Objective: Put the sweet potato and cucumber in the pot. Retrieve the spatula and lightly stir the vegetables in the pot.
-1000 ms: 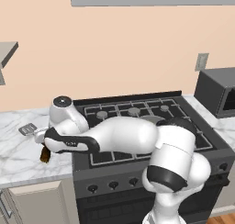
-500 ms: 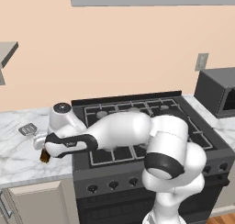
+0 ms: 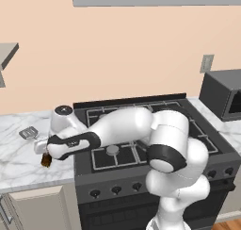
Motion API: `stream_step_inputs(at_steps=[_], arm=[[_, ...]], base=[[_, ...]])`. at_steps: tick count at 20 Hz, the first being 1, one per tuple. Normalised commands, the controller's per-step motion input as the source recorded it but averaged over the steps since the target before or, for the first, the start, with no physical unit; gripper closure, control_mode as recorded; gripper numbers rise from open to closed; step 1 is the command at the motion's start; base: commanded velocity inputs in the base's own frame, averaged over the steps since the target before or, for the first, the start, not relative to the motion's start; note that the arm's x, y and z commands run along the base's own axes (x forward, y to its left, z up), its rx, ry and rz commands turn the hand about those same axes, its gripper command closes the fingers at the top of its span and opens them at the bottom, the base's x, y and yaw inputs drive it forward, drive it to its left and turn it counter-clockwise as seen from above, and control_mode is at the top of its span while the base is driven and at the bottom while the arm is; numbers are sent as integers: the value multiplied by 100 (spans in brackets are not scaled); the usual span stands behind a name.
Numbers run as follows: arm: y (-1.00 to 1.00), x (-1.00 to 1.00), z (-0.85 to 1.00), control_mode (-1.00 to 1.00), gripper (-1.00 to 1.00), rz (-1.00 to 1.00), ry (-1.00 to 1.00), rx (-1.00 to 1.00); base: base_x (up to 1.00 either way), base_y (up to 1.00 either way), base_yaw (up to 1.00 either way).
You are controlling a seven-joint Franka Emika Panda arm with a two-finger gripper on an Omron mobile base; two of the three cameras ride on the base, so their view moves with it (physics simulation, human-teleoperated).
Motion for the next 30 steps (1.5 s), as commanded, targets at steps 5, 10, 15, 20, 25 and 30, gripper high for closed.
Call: stream_step_inputs(at_steps=[5,10,15,20,25,30], arm=[[31,23,-11,-100,-100,-1,0,0],[19,5,2,-100,-100,-3,0,-1],[8,0,25,-100,-100,0,11,-11],[17,9,-9,-100,-100,0,25,-15],[20,10,-15,-100,-100,0,2,-4],[31,19,1,-100,-100,0,0,-11]], base=[[0,0,0],[0,0,0],[0,0,0],[0,0,0],[0,0,0],[0,0,0]])
